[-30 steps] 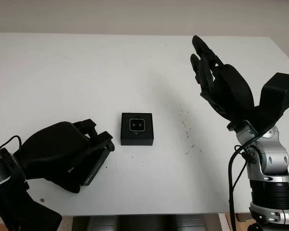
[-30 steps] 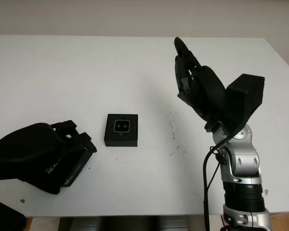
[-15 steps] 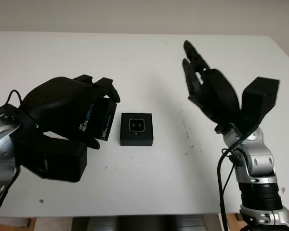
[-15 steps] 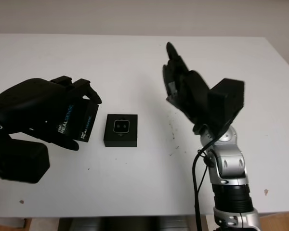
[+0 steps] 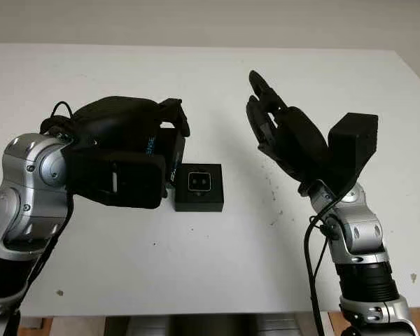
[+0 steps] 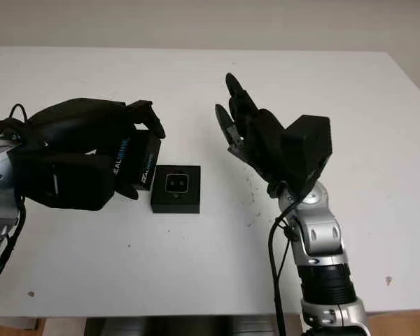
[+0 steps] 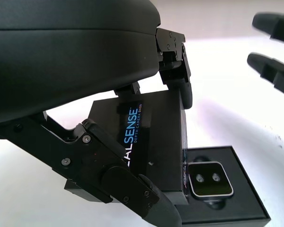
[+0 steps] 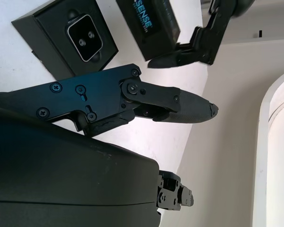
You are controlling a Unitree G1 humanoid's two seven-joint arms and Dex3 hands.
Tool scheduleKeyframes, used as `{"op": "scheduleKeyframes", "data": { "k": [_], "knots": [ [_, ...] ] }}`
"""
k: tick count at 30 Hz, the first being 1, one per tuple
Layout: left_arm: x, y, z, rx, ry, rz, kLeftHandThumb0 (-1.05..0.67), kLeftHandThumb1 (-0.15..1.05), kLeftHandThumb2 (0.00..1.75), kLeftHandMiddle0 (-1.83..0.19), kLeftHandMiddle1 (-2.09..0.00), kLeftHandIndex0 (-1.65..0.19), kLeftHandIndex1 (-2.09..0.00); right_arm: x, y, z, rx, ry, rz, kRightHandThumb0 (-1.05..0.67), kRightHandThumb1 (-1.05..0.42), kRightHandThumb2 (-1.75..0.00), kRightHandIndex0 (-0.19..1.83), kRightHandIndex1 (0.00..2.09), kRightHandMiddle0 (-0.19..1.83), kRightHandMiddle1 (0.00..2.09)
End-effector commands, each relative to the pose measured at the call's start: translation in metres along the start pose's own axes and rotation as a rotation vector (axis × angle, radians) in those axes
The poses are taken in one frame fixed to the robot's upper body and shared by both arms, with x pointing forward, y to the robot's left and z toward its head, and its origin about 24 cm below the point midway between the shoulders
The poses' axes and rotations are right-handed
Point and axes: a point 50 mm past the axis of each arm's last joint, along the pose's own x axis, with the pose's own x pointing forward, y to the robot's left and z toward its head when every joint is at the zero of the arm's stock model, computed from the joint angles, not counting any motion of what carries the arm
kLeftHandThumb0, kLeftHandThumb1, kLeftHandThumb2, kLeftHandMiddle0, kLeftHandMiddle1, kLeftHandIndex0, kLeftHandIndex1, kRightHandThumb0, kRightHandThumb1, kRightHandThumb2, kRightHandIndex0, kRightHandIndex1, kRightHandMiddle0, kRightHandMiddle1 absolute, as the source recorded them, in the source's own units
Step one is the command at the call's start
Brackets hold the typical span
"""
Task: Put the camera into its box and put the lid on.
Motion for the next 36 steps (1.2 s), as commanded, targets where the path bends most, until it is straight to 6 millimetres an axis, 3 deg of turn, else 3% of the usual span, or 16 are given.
{"op": "scheduleKeyframes", "data": {
  "k": [1,4,10,16,24,28,34,36],
  "knots": [
    [0.004,0.005,0.005,-0.031,0.003,-0.024,-0.33,1.05,0.21,-0.61,-1.77,-0.31,-1.59,0.002,-0.001,0.005,-0.017,-0.008,0.002,-0.66,-1.05,-0.53,-0.17,0.04,-0.13,0.05],
    [0.009,0.006,0.007,-0.085,0.011,-0.071,-0.31,1.05,0.22,-0.56,-1.84,-0.32,-1.63,0.002,-0.002,0.005,-0.018,-0.002,-0.006,-0.66,-1.05,-0.52,-0.16,0.05,-0.12,0.05],
    [0.018,0.004,0.006,-0.157,0.005,-0.131,-0.34,1.05,0.21,-0.64,-1.92,-0.45,-1.88,0.002,-0.002,0.005,-0.025,-0.003,-0.009,-0.67,-1.05,-0.51,-0.16,0.05,-0.12,0.05],
    [0.023,-0.001,0.007,-0.145,0.013,-0.119,-0.34,1.05,0.22,-0.53,-1.85,-0.34,-1.85,0.002,-0.002,0.005,-0.03,-0.008,-0.011,-0.68,-1.05,-0.5,-0.16,0.05,-0.12,0.05],
    [0.03,-0.013,0.013,-0.107,-0.021,-0.109,-0.3,1.05,0.24,-0.56,-2.03,-0.31,-1.98,0.001,-0.002,0.004,-0.033,-0.003,-0.015,-0.69,-1.05,-0.5,-0.16,0.05,-0.12,0.06],
    [0.035,-0.02,0.012,-0.111,-0.041,-0.11,-0.29,1.05,0.23,-0.64,-2.08,-0.4,-2.07,0.001,-0.001,0.005,-0.027,-0.003,-0.014,-0.7,-1.05,-0.5,-0.16,0.05,-0.12,0.06],
    [0.043,-0.028,0.015,-0.097,-0.059,-0.1,-0.28,1.05,0.23,-0.81,-2.09,-0.38,-2.09,0.0,0.001,0.006,-0.017,-0.027,0.0,-0.7,-1.05,-0.49,-0.16,0.05,-0.12,0.05],
    [0.045,-0.03,0.016,-0.134,-0.033,-0.131,-0.28,1.05,0.24,-0.67,-2.08,-0.4,-2.09,0.0,0.002,0.006,-0.014,-0.026,-0.006,-0.71,-1.05,-0.48,-0.16,0.06,-0.11,0.06]
  ]
}}
